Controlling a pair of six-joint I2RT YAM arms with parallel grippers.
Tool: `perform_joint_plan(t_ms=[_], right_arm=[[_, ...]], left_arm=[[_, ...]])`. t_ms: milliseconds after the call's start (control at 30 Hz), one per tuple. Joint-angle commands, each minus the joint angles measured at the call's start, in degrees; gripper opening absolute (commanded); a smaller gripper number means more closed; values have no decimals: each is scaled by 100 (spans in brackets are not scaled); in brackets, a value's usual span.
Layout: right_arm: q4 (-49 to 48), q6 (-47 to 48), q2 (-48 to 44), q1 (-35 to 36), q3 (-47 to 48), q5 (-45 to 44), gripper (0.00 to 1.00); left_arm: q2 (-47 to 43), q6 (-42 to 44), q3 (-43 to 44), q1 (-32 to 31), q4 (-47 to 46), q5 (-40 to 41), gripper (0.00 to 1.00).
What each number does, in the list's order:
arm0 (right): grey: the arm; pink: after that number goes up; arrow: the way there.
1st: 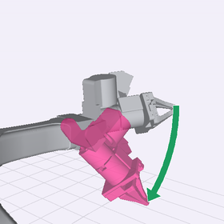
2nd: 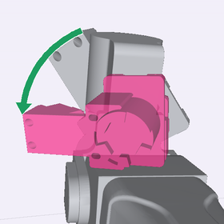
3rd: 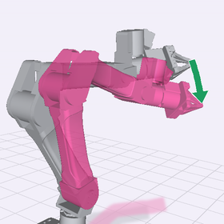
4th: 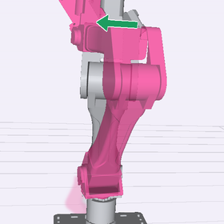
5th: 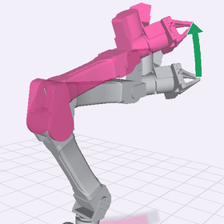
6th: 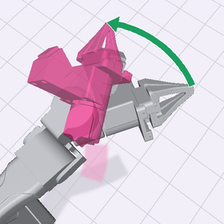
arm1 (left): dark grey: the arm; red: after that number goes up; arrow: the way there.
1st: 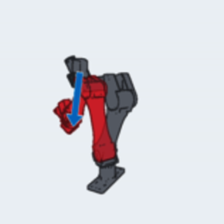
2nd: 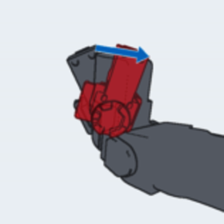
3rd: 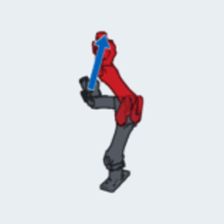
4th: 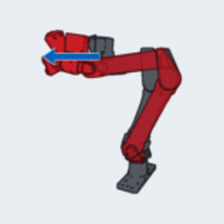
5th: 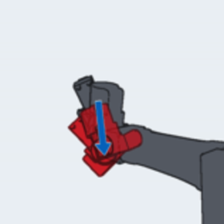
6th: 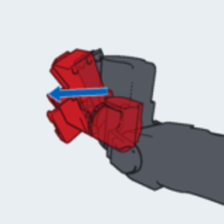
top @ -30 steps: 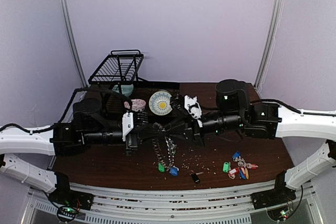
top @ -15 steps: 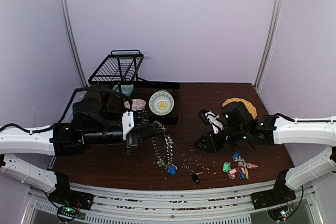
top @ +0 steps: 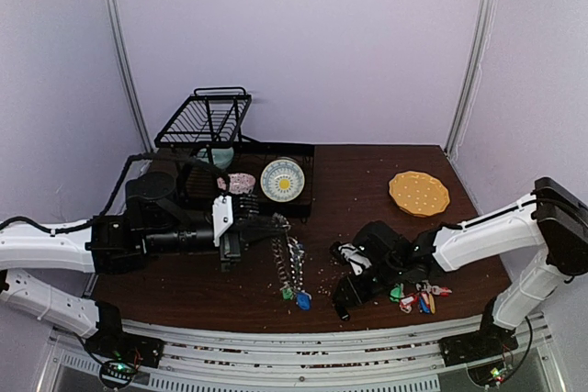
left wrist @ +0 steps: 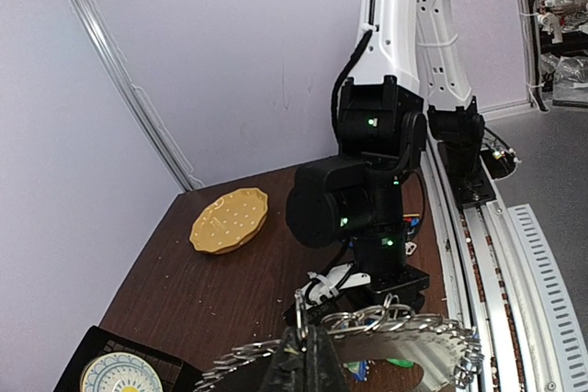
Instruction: Put the keys on the keyring
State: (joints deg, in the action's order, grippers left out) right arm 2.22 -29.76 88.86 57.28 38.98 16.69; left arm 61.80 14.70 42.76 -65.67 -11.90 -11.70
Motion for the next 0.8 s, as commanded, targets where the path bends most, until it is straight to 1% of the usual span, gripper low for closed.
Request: perform_joint_plan(t_ms=[0, 100, 200, 367, 533, 767], right_arm=[[-80, 202, 155, -5, 140, 74, 33], [-181, 228, 159, 2, 104, 198, 24], [-259, 210, 148, 2, 52, 405, 22], [-227, 222, 140, -6, 40, 485, 11], [-105, 290, 180, 2, 92, 363, 10], [-80, 326, 211, 1, 119, 337, 0]], left_arm=[[-97, 79, 145, -29, -300, 10, 0], [-81, 81, 145, -26, -304, 2, 0], [-72, 94, 145, -27, -295, 8, 0], [-80, 95, 145, -25, -293, 3, 0], [-88, 95, 148, -34, -291, 1, 0], [-99, 95, 145, -36, -287, -1, 0]])
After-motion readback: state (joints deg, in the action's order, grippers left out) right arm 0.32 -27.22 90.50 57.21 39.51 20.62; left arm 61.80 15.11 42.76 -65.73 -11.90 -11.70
